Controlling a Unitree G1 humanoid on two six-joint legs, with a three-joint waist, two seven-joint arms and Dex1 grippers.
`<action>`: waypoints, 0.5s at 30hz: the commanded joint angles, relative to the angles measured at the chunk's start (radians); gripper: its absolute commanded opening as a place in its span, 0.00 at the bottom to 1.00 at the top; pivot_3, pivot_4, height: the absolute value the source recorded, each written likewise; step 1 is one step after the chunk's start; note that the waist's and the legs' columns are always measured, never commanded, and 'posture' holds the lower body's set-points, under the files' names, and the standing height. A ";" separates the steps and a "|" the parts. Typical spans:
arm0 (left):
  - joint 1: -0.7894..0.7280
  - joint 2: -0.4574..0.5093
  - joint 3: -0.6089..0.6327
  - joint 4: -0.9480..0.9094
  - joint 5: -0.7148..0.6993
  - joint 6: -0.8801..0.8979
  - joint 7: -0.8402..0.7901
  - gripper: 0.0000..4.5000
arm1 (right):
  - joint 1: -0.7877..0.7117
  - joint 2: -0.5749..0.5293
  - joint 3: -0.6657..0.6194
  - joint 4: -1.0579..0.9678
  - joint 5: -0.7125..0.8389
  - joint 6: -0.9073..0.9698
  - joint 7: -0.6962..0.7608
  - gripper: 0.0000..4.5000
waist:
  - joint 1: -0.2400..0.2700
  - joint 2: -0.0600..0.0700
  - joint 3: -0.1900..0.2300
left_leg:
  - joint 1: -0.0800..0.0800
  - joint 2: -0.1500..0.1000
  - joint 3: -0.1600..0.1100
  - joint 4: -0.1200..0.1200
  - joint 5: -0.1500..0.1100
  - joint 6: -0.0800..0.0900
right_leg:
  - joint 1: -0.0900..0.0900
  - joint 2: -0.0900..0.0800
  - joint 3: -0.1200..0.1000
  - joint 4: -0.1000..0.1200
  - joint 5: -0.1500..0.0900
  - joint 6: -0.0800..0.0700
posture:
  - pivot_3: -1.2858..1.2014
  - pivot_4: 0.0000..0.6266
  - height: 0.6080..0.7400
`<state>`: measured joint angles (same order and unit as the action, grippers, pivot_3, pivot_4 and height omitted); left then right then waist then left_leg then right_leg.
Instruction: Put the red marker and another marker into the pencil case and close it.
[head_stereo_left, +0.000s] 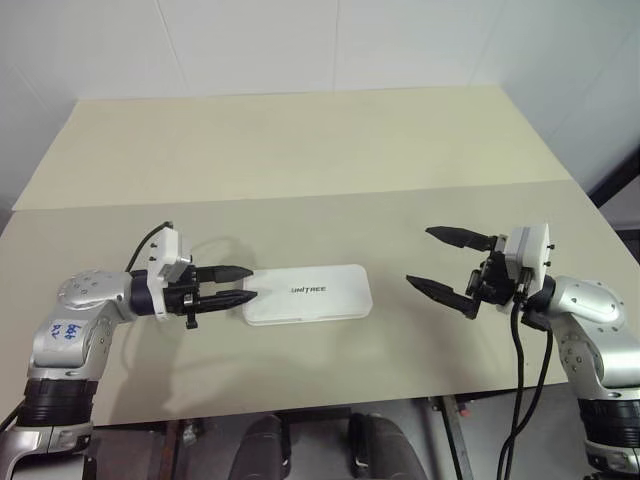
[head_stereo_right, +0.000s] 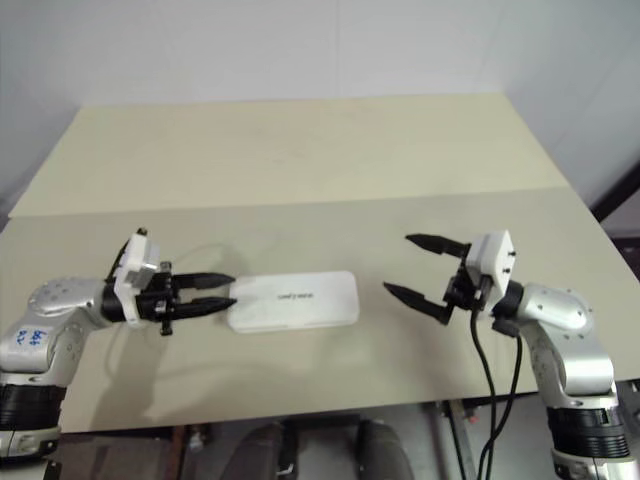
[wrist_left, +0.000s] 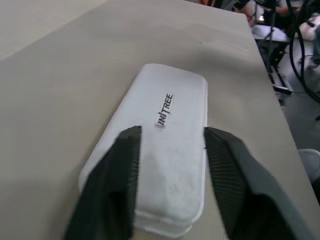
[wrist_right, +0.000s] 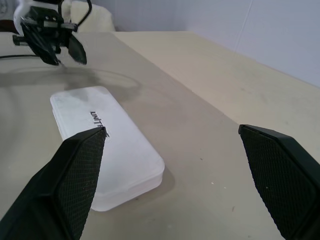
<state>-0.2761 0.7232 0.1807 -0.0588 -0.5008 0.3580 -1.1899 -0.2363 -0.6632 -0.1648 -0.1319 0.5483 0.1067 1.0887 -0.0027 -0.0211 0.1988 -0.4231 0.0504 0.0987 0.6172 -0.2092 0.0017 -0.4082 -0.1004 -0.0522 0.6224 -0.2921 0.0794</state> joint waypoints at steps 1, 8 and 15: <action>0.026 0.002 0.058 -0.059 -0.012 -0.038 0.049 0.74 | -0.015 -0.022 -0.035 0.023 -0.006 -0.041 0.025 1.00 | 0.001 0.000 0.000 | 0.000 0.000 0.000 0.000 -0.001 -0.001 | 0.000 0.000 0.000 0.000 0.000 0.000 | 0.52 0.24 1.00; 0.065 -0.011 0.096 -0.082 -0.022 -0.067 0.114 0.99 | -0.011 -0.040 -0.064 0.078 -0.018 -0.075 0.024 1.00 | -0.001 0.000 0.000 | 0.000 0.000 0.001 -0.001 -0.001 -0.002 | 0.000 -0.001 0.000 -0.001 0.000 0.000 | 0.52 0.24 1.00; 0.030 -0.005 0.115 -0.016 0.006 -0.174 0.113 0.99 | 0.010 -0.096 -0.094 0.118 -0.022 -0.098 0.076 1.00 | -0.001 0.000 0.000 | 0.000 -0.001 0.001 -0.002 -0.001 -0.002 | 0.000 0.000 0.000 -0.001 0.000 0.000 | 0.52 0.24 1.00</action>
<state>-0.2307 0.7134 0.2634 -0.0821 -0.5004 0.2206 -1.0840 -0.2230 -0.7384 -0.2109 -0.0195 0.5191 0.0328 1.1540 -0.0033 -0.0210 0.1988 -0.4229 0.0498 0.0999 0.6156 -0.2106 -0.0006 -0.4084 -0.1007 -0.0519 0.6213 -0.2920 0.0796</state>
